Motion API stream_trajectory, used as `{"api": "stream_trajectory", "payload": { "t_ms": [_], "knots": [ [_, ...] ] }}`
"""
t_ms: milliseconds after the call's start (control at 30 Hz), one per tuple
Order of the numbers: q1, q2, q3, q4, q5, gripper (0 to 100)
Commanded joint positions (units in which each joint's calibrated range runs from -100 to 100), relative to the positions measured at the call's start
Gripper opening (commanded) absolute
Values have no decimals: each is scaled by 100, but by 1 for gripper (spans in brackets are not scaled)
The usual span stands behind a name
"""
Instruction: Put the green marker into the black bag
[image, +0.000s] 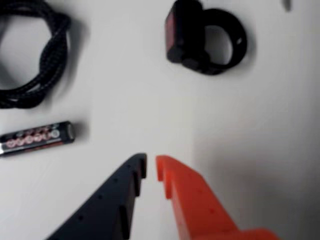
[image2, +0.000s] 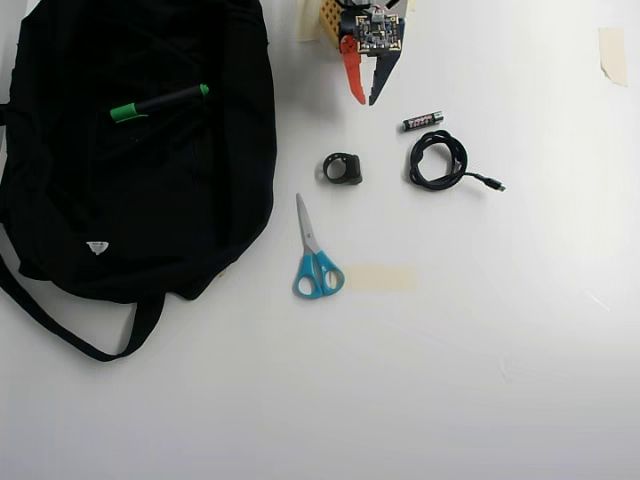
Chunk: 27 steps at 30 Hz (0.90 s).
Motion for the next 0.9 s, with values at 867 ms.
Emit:
{"api": "stream_trajectory", "payload": {
  "t_ms": [867],
  "knots": [
    [112, -141, 545, 62, 28, 2]
  ]
}}
